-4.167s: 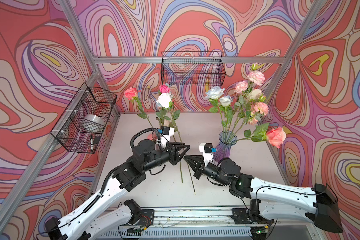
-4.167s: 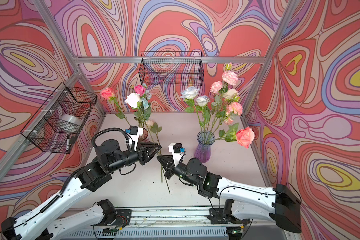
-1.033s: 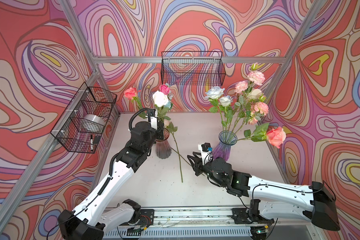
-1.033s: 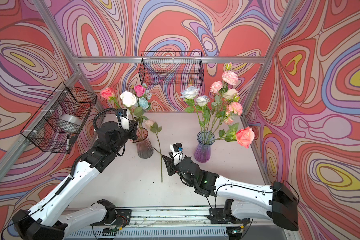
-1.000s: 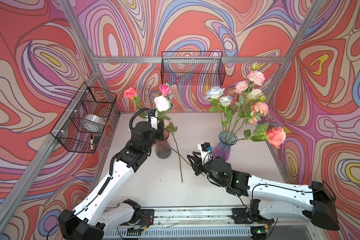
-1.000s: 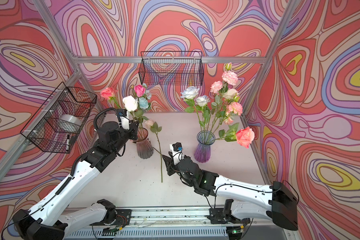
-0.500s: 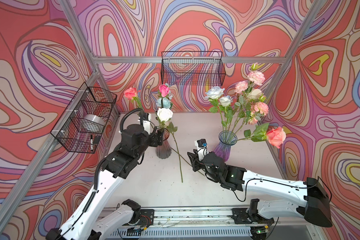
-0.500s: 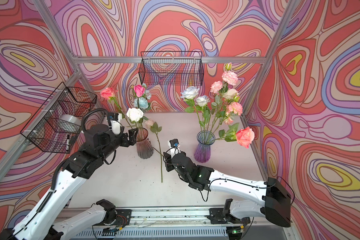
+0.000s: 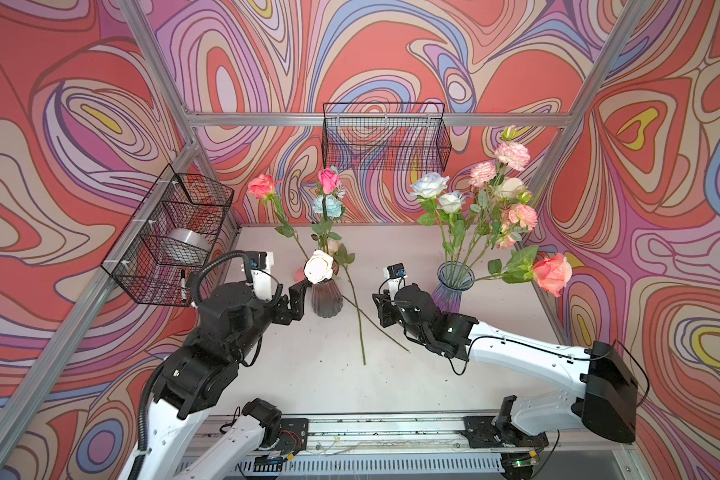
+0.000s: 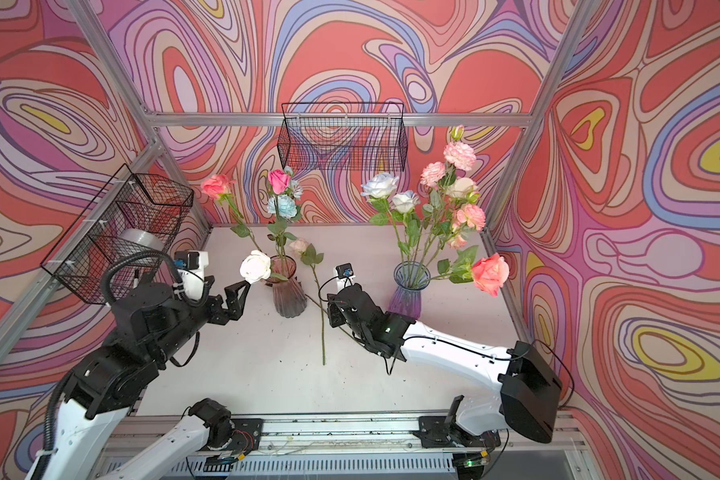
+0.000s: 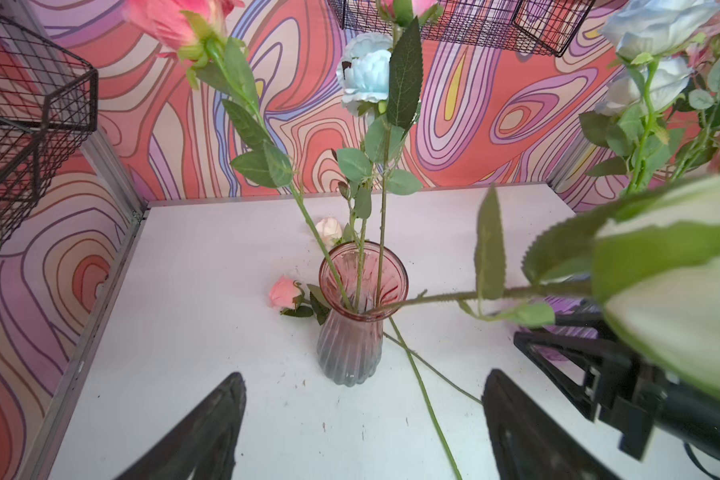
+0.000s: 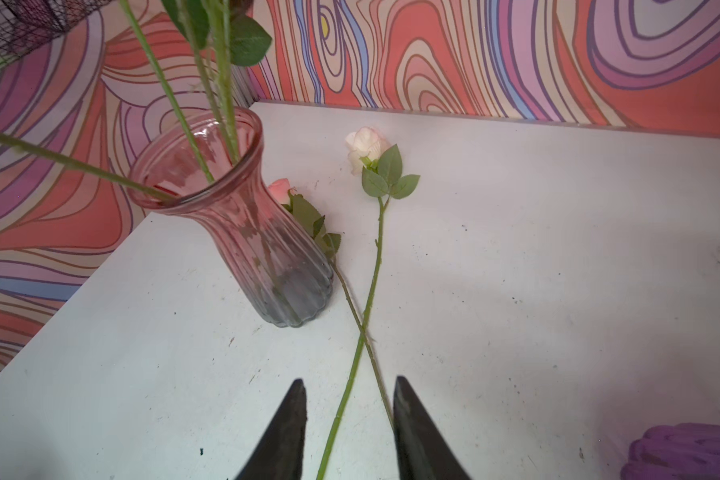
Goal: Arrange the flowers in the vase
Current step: 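Open the left gripper and retract it while the right gripper lowers to the stems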
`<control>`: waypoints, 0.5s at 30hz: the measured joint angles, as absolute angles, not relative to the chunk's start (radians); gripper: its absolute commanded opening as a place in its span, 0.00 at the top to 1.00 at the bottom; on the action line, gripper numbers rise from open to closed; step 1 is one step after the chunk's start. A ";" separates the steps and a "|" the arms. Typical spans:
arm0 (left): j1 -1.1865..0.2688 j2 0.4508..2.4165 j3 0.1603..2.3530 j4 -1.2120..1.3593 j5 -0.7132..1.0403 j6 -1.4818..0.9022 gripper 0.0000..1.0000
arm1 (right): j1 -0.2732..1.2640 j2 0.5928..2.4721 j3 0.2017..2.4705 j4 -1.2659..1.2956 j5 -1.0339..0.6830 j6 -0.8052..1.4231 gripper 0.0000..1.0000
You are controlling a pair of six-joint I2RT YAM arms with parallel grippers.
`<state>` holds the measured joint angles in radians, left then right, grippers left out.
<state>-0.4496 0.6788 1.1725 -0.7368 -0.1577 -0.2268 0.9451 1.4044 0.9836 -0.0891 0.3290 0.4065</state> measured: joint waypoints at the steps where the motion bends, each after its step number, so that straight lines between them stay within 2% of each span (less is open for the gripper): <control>1: -0.450 0.657 1.173 -0.746 -0.165 -0.231 0.11 | 0.935 1.419 0.992 -0.097 0.317 0.411 0.66; 7: -0.450 0.561 1.162 -0.830 -0.276 -0.303 0.12 | 0.897 1.596 1.135 -0.174 0.232 0.428 0.70; 15: -0.450 0.257 0.948 -0.955 -0.346 -0.477 0.12 | 0.889 1.894 1.316 -0.245 0.142 0.371 0.70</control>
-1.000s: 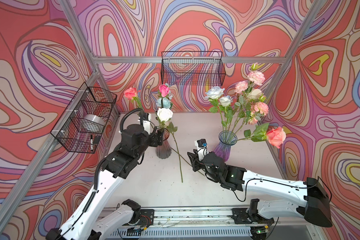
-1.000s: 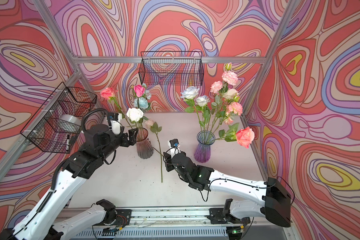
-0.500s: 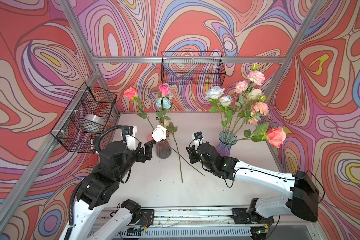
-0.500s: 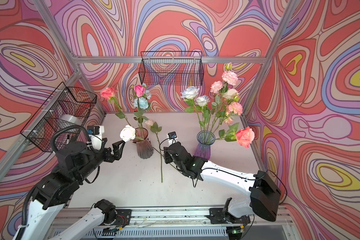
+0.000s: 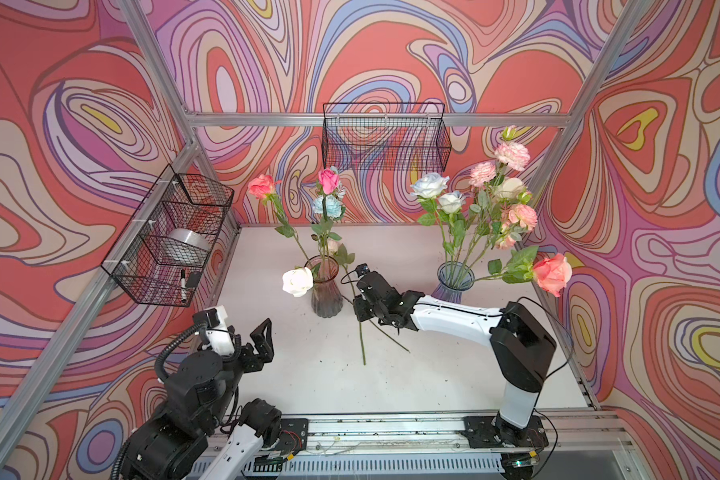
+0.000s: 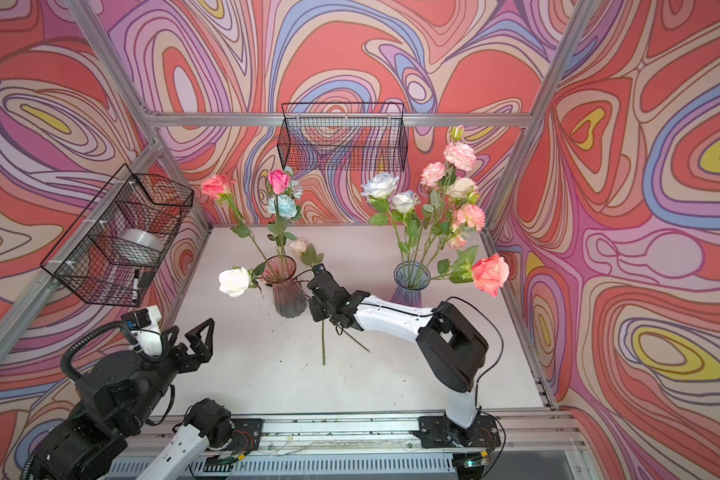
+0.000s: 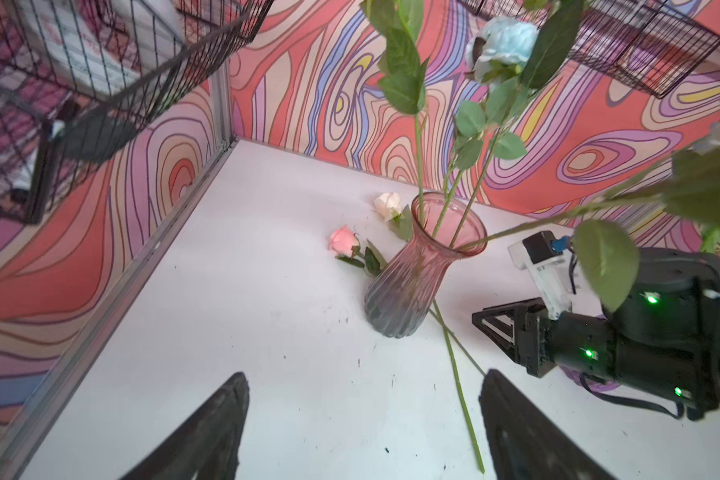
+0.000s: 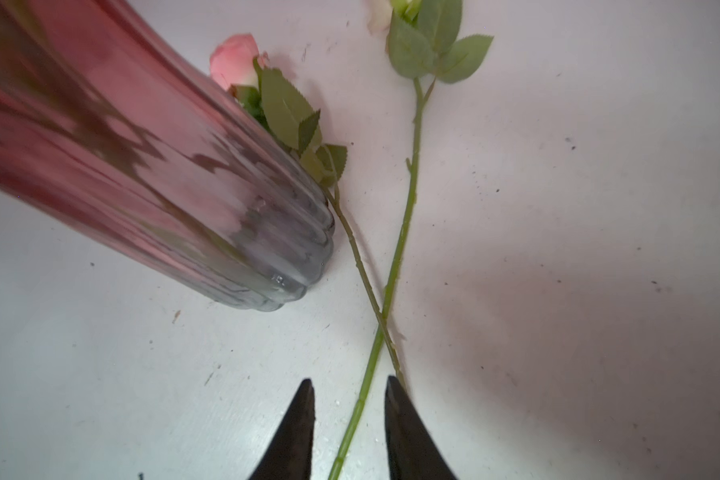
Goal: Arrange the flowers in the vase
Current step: 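Open the left gripper and retract it while the right gripper lowers to the stems, then close the right gripper on the pink rose stem beside the vase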
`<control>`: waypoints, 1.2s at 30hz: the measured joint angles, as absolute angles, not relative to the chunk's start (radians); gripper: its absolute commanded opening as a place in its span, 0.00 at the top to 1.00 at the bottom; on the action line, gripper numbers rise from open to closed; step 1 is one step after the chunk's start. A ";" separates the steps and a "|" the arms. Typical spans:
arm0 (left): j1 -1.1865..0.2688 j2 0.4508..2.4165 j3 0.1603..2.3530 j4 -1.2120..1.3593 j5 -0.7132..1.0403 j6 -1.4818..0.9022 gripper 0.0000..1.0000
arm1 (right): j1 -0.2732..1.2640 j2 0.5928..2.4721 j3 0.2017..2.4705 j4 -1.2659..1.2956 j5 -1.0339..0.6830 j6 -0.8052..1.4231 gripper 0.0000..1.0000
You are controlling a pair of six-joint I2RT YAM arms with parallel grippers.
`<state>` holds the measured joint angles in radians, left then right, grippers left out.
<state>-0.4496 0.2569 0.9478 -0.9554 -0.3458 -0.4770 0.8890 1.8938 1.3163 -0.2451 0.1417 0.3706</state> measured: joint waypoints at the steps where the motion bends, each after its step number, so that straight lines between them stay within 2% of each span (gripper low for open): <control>1: -0.450 0.221 0.925 -0.965 -0.345 -0.493 0.11 | 0.889 1.934 1.340 -0.255 0.132 0.349 0.69; 8: -0.450 0.073 0.868 -0.988 -0.333 -0.534 0.10 | 0.865 2.081 1.435 -0.307 0.096 0.215 0.68; 15: -0.450 0.060 0.849 -0.983 -0.291 -0.535 0.10 | 0.823 2.152 1.528 -0.320 0.077 0.146 0.71; 18: -0.450 0.059 0.847 -0.983 -0.284 -0.535 0.10 | 0.812 2.183 1.544 -0.320 0.061 0.129 0.75; 24: -0.450 0.058 0.843 -0.977 -0.281 -0.535 0.10 | 0.808 2.202 1.557 -0.321 0.046 0.109 0.93; 28: -0.450 0.058 0.841 -0.976 -0.281 -0.535 0.10 | 0.807 2.202 1.558 -0.316 0.041 0.104 1.00; 36: -0.450 0.058 0.841 -0.976 -0.281 -0.535 0.10 | 0.807 2.170 1.520 -0.284 0.036 0.120 1.00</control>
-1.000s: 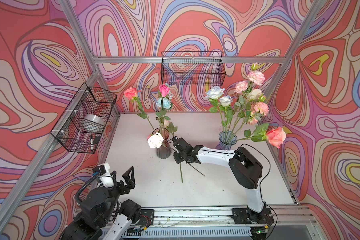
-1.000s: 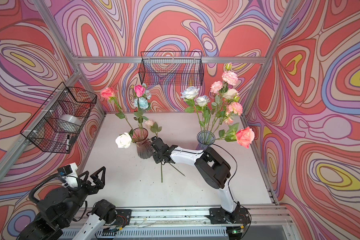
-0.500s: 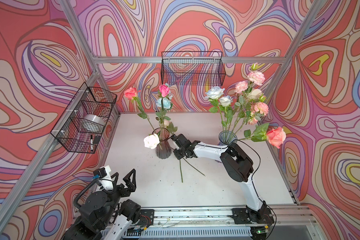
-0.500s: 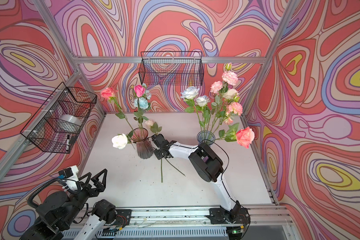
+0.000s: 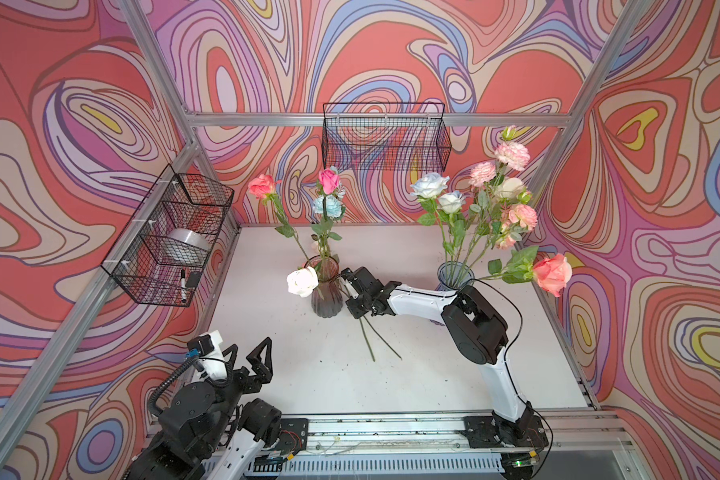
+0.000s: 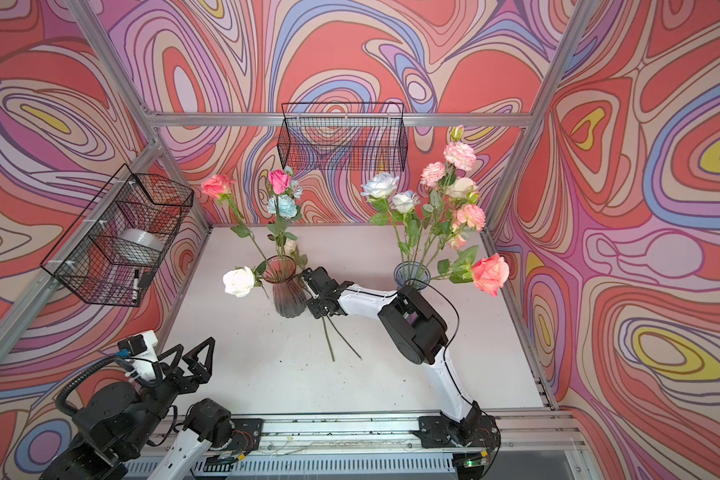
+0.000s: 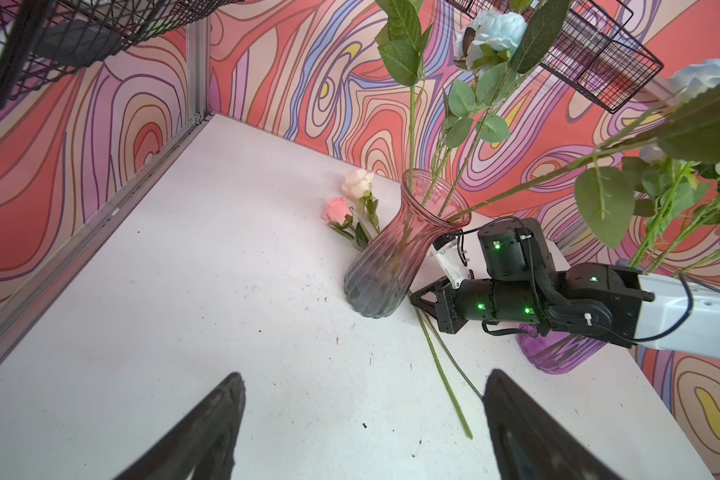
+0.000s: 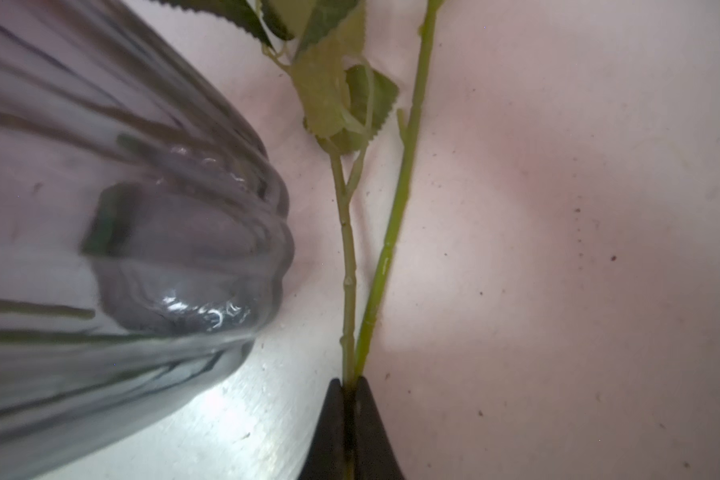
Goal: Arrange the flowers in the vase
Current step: 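Close the right gripper on the pink rose stem beside the vase, then lift the pink rose upright with the right gripper while the left gripper approaches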
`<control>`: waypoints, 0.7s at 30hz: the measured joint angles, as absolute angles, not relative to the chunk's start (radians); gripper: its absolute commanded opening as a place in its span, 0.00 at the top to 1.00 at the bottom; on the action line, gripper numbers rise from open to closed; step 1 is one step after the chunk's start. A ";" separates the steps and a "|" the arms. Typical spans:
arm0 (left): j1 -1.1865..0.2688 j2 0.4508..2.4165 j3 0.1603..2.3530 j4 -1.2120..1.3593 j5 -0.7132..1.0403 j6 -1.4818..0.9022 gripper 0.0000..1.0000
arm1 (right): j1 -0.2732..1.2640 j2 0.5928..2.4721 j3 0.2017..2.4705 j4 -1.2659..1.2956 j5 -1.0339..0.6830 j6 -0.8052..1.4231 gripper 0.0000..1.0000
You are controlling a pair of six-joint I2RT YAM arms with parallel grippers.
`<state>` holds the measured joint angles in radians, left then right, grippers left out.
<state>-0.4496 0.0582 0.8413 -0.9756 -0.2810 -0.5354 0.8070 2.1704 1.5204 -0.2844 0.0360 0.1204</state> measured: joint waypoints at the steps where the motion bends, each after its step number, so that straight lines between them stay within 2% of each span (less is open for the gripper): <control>1: -0.450 0.058 0.841 -0.976 -0.281 -0.535 0.10 | 0.807 2.159 1.512 -0.284 0.036 0.124 1.00; 14: -0.450 0.054 0.837 -0.974 -0.274 -0.536 0.12 | 0.800 1.972 1.379 -0.262 0.053 0.181 1.00; 21: -0.450 0.094 0.842 -0.945 -0.182 -0.535 0.22 | 0.772 1.663 1.104 -0.254 0.086 0.281 1.00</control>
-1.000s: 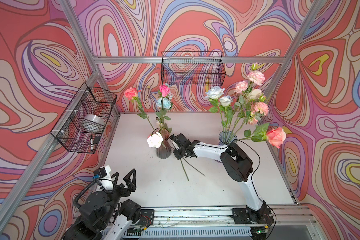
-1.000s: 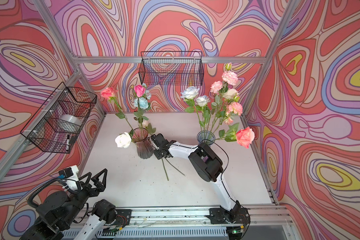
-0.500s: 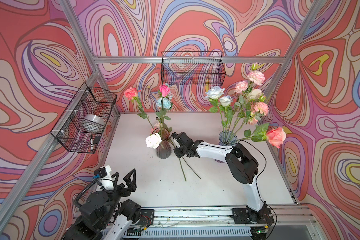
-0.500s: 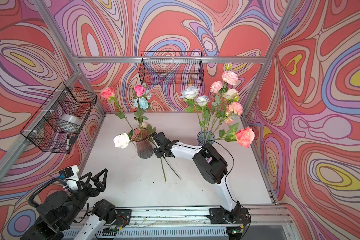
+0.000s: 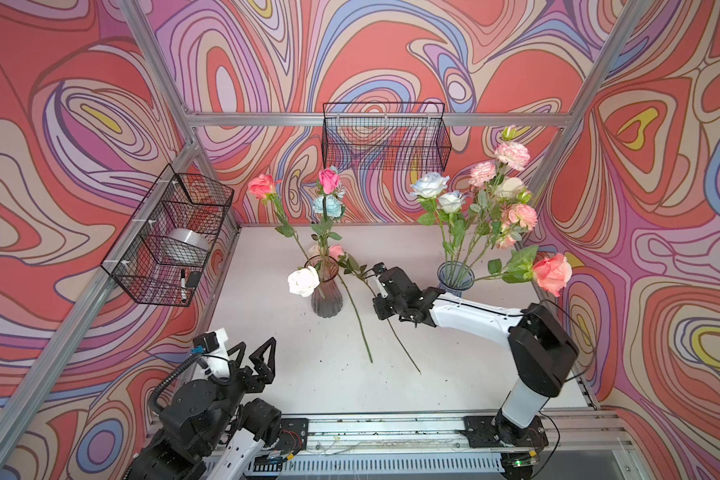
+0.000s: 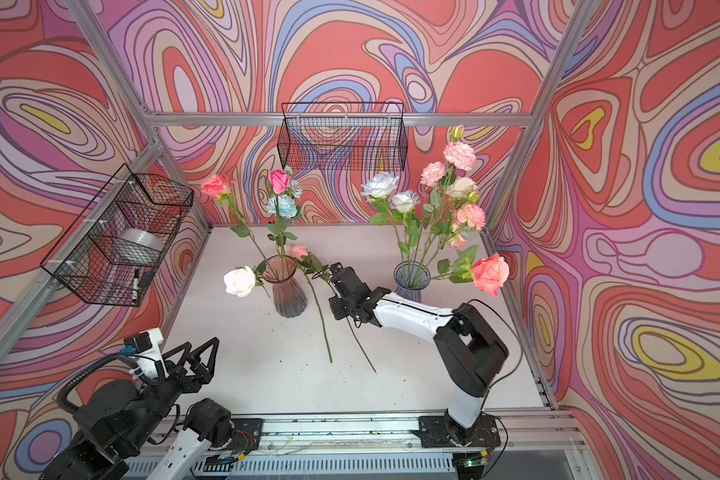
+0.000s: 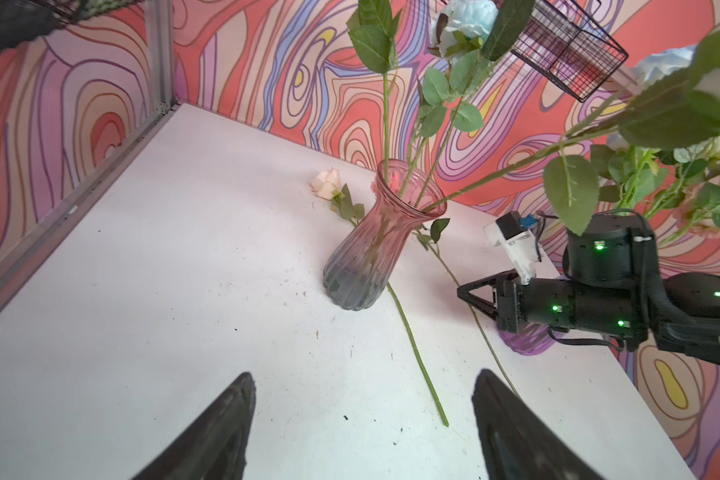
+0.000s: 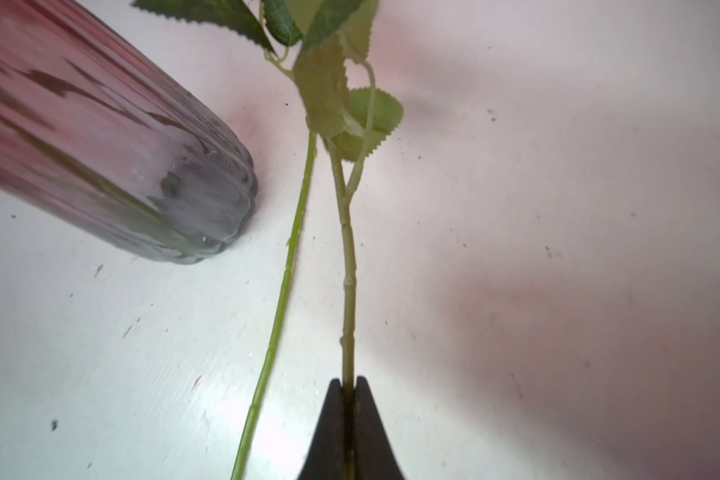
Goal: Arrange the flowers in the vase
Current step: 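Lift the pink rose upright with the right gripper while the left gripper approaches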
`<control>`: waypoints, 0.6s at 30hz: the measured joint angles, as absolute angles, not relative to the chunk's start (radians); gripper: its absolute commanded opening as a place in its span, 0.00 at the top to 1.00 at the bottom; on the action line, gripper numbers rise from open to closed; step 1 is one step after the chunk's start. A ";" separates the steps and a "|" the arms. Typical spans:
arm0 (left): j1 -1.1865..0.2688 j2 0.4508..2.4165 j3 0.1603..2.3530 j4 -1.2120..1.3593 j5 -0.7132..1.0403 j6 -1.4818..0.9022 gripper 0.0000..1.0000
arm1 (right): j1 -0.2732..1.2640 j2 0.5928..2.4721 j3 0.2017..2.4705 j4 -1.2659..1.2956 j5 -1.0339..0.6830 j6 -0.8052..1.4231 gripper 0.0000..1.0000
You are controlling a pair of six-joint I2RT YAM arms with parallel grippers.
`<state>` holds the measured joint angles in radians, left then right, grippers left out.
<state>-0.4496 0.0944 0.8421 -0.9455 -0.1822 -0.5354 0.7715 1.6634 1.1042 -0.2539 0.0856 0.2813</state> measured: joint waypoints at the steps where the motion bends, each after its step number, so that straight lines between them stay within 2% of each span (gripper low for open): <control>1: -0.450 0.115 0.843 -0.936 -0.164 -0.535 0.22 | 0.770 1.596 1.060 -0.241 0.088 0.300 1.00; 6: -0.450 0.172 0.842 -0.845 -0.038 -0.531 0.21 | 0.773 1.281 0.892 -0.138 0.075 0.356 1.00; 10: -0.450 0.208 0.843 -0.742 0.092 -0.527 0.21 | 0.773 1.112 0.830 -0.014 0.032 0.390 1.00; 14: -0.450 0.288 0.850 -0.659 0.227 -0.526 0.25 | 0.797 1.042 0.815 0.106 -0.030 0.409 1.00; 18: -0.450 0.343 0.853 -0.580 0.336 -0.528 0.26 | 0.902 1.037 0.816 0.189 -0.065 0.386 1.00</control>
<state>-0.4500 0.3431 0.8528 -0.5797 0.3359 -0.5278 0.9024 1.0370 0.8162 0.1886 -0.0647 0.3862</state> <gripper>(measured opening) 0.744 0.049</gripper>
